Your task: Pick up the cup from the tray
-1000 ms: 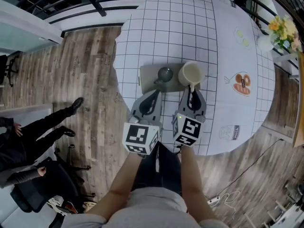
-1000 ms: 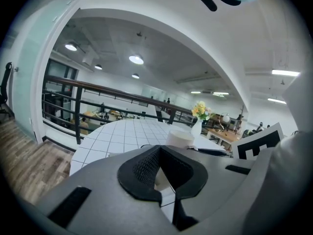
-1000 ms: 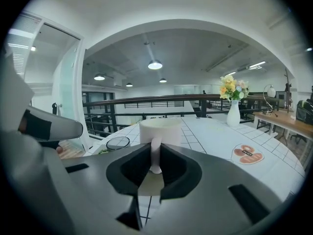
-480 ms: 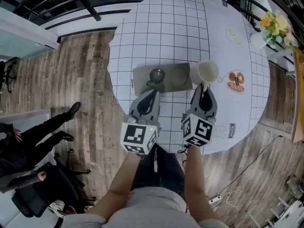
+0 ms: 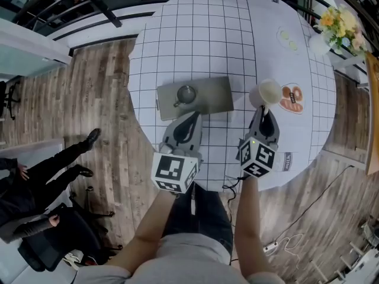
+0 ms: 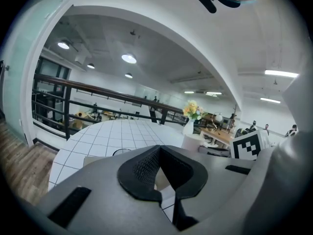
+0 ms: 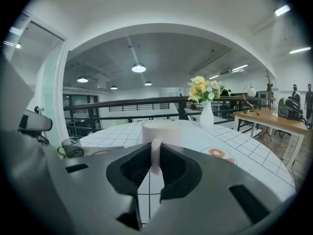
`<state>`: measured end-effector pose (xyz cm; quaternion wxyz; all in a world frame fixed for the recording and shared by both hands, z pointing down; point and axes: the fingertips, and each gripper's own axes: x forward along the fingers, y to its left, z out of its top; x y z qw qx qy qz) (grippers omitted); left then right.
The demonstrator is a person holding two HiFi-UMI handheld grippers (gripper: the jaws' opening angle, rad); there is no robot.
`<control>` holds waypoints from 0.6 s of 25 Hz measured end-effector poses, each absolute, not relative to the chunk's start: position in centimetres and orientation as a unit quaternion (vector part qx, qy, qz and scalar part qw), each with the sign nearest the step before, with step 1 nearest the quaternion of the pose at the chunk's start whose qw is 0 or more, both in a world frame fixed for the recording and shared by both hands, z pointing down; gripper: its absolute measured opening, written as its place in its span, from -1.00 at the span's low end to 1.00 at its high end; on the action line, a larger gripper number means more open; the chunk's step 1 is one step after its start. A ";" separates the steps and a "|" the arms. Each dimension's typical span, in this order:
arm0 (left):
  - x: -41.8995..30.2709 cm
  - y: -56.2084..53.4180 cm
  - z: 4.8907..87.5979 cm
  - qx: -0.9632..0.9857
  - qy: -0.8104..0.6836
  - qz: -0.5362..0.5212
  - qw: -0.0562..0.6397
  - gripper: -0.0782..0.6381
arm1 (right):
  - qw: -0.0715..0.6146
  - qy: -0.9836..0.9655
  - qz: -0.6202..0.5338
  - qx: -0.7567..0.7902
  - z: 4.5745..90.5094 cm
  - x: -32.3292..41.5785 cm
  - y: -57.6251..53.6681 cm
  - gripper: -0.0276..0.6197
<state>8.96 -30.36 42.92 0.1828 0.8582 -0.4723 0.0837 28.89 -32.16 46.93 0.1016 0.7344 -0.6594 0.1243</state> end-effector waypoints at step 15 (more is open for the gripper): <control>10.1 -30.5 43.8 0.858 -0.469 0.094 0.189 -0.76 | 0.117 -0.654 0.164 0.729 51.8 30.1 -32.4 -0.79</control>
